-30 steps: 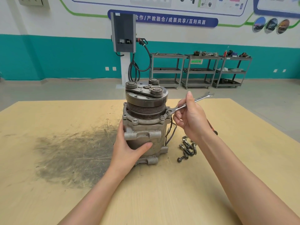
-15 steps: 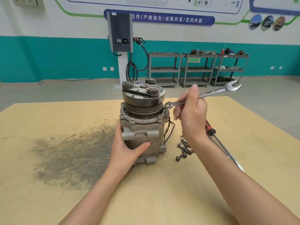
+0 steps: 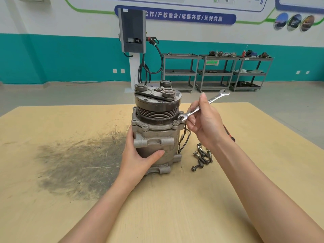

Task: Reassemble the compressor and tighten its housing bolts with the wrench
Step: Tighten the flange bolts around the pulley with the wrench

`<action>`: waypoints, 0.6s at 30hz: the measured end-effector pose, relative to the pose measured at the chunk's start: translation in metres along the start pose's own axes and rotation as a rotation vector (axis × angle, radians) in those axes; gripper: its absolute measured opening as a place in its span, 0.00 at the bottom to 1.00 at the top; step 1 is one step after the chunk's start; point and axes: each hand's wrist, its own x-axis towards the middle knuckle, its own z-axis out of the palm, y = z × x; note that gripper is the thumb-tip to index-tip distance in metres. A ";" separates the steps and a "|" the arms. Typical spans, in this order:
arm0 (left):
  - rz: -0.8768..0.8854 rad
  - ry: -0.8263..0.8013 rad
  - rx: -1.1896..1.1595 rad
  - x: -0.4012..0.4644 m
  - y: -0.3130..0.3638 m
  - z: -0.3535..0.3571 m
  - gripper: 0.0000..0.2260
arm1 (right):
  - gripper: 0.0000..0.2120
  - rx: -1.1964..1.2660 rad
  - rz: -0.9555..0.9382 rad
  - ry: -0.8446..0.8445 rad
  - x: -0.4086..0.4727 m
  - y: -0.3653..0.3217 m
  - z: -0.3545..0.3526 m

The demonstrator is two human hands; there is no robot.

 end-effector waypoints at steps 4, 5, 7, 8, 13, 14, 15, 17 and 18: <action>-0.006 -0.001 0.003 0.000 0.000 0.000 0.51 | 0.22 0.029 0.062 0.102 0.002 0.000 -0.003; -0.009 0.000 0.004 0.000 0.000 0.000 0.49 | 0.22 0.031 0.071 0.107 0.003 0.000 -0.003; -0.010 0.003 0.004 -0.001 0.000 0.000 0.49 | 0.22 0.035 0.081 0.107 0.004 0.000 -0.004; -0.007 0.003 0.004 0.000 0.000 0.000 0.49 | 0.22 0.035 0.088 0.100 0.004 0.000 -0.004; -0.001 -0.001 0.005 0.000 0.001 0.000 0.52 | 0.22 0.003 0.158 0.040 0.006 -0.001 -0.007; -0.001 -0.002 0.004 0.000 0.001 0.000 0.52 | 0.22 0.007 0.168 0.034 0.006 -0.001 -0.007; 0.000 -0.004 0.004 0.000 0.001 0.000 0.52 | 0.22 0.013 0.178 0.027 0.006 0.000 -0.007; -0.002 -0.006 0.001 0.000 0.002 0.000 0.51 | 0.22 0.028 0.193 0.014 0.006 0.001 -0.006; -0.002 -0.007 -0.001 0.000 0.002 0.000 0.52 | 0.22 0.030 0.194 0.010 0.006 0.001 -0.006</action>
